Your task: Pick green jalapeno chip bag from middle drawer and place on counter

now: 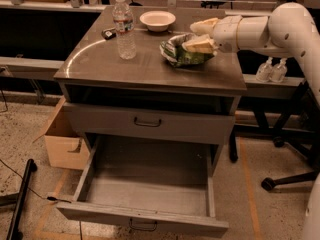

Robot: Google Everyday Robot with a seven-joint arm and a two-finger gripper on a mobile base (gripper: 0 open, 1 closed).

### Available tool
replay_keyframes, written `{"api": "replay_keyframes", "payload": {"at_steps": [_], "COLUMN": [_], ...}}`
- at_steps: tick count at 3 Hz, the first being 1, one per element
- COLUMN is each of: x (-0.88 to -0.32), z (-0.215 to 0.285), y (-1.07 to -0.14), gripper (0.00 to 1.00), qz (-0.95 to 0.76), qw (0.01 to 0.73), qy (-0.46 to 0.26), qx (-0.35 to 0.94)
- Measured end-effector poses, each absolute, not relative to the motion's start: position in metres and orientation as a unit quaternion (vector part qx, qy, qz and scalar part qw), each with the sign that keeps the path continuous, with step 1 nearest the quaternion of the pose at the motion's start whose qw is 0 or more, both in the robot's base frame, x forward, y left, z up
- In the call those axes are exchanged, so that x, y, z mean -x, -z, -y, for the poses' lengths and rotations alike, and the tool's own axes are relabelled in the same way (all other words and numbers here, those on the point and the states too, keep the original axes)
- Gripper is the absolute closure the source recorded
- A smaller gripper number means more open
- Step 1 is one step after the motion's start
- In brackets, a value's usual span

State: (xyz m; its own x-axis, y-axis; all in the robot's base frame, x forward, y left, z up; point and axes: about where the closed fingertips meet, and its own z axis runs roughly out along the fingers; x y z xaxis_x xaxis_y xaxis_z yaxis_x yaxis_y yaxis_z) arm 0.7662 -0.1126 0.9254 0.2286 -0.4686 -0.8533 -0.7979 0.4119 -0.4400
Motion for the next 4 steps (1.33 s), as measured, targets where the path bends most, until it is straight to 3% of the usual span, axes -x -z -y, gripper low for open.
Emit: {"api": "replay_keyframes", "payload": {"at_steps": [1, 4], "x": [-0.756, -0.686], "z": [0.120, 0.190], "y": [-0.929, -0.948], "gripper": [0.00, 0.00], "qz": [-0.612, -0.646], "qw": [0.591, 0.614], "qy": [-0.135, -0.081], "qx": [0.507, 0.446]}}
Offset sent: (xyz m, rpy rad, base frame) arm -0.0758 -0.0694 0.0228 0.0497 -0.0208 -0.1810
